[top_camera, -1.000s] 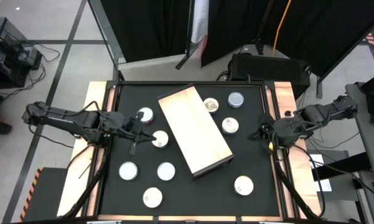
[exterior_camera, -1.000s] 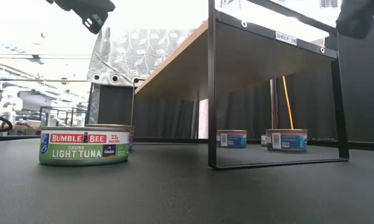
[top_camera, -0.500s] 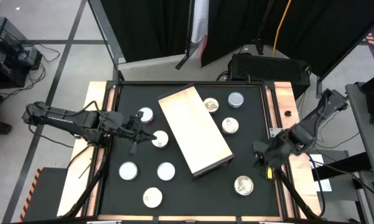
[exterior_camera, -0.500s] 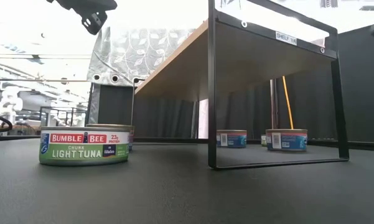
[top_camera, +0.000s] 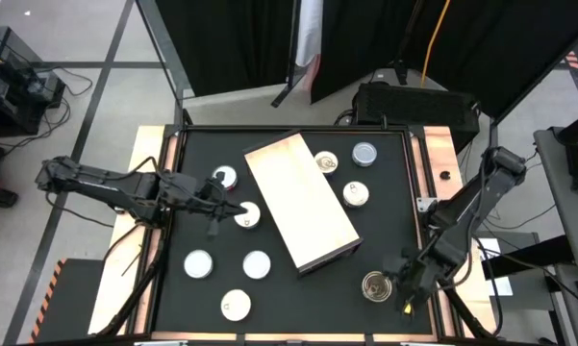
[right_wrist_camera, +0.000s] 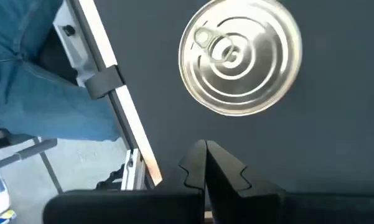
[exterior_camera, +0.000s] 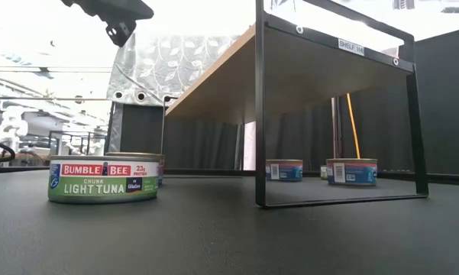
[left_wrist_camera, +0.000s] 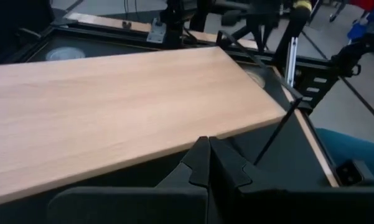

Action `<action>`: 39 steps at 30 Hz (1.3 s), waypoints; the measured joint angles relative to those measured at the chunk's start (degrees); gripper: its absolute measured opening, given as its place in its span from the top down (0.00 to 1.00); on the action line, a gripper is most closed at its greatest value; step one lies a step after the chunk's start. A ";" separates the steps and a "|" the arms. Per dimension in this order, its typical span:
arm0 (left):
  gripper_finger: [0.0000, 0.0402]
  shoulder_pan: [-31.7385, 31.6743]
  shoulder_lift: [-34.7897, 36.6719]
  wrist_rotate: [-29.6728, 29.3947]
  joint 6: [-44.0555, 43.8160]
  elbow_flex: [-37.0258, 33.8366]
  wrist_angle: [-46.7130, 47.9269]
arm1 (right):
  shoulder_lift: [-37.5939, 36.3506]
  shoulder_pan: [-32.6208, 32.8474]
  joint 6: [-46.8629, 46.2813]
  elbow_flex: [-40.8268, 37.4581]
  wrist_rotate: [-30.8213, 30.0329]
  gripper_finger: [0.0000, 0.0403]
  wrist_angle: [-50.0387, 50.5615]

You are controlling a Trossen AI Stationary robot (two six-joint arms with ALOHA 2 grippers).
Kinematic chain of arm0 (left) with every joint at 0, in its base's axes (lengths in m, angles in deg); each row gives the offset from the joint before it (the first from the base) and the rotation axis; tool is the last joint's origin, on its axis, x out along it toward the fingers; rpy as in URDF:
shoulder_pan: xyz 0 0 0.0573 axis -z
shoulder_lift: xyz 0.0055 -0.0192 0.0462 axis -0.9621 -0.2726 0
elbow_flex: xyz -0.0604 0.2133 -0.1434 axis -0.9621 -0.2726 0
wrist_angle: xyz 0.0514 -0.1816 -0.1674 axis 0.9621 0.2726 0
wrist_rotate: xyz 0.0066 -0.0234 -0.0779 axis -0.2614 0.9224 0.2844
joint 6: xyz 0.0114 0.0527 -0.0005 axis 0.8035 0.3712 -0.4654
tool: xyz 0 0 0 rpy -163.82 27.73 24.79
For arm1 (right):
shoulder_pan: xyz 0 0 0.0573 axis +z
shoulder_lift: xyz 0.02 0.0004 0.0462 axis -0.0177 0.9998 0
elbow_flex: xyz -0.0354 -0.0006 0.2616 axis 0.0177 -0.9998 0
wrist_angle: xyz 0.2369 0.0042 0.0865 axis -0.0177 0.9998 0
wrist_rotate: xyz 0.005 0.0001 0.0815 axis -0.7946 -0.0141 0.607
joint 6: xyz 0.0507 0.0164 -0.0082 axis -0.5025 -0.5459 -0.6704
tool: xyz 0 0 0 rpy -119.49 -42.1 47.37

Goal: Stack canned seafood by type on shelf
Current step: Put the blue pink tuna can on the shelf

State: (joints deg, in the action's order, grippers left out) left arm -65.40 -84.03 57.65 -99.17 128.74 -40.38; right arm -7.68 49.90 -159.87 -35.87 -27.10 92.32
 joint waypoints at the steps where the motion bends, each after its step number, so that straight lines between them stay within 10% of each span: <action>1: 1.00 0.00 -0.30 0.00 0.00 0.00 -0.14 | 1.00 0.19 -0.48 0.00 0.64 1.00 -0.77; 39: 1.00 0.00 -2.01 -0.24 0.42 0.00 -0.01 | 11.47 1.50 -6.34 0.07 -5.06 1.00 -3.46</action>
State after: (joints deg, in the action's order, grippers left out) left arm -65.40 -86.04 57.41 -98.75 128.74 -40.38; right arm 3.79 51.39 -166.20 -35.81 -32.16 88.86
